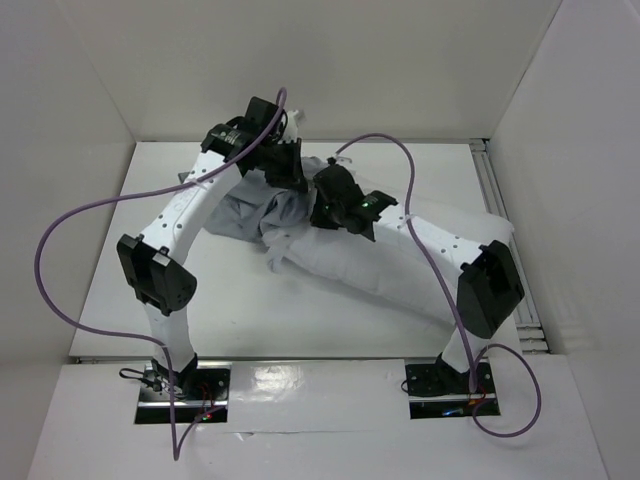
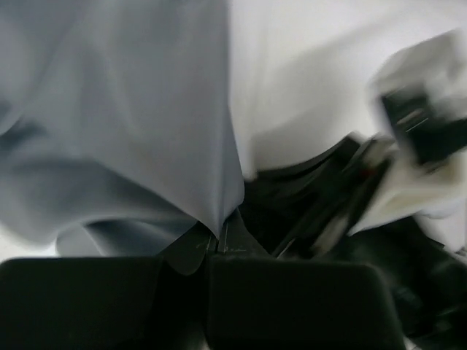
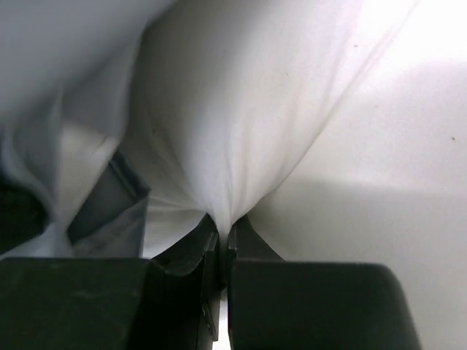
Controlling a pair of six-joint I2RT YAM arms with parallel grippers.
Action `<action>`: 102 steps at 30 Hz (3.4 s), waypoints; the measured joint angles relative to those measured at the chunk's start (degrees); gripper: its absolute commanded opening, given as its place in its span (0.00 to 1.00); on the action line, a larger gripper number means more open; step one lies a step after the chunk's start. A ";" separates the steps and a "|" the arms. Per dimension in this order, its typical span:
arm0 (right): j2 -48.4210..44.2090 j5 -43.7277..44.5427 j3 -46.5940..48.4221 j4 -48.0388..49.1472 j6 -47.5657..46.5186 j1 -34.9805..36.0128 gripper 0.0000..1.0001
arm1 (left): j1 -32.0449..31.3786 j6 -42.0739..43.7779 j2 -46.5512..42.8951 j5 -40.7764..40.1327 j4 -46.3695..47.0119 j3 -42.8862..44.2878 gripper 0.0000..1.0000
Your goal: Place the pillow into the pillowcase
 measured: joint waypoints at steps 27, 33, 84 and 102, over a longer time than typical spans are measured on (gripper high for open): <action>-0.20 -8.90 -3.17 7.13 0.79 -9.03 0.00 | 6.54 -0.48 -32.61 -16.50 20.41 -47.74 0.80; -0.20 -9.40 -3.15 7.13 0.52 -9.14 0.00 | 6.51 -2.21 -33.53 -11.30 37.18 -63.63 0.76; 6.10 -15.52 7.89 3.15 -0.74 -10.60 0.00 | 0.66 -3.76 -40.98 -4.28 30.27 -57.24 0.00; 1.92 -12.33 3.04 6.86 -1.77 -8.46 0.84 | -7.10 -1.53 -31.74 -20.24 12.72 -31.34 0.80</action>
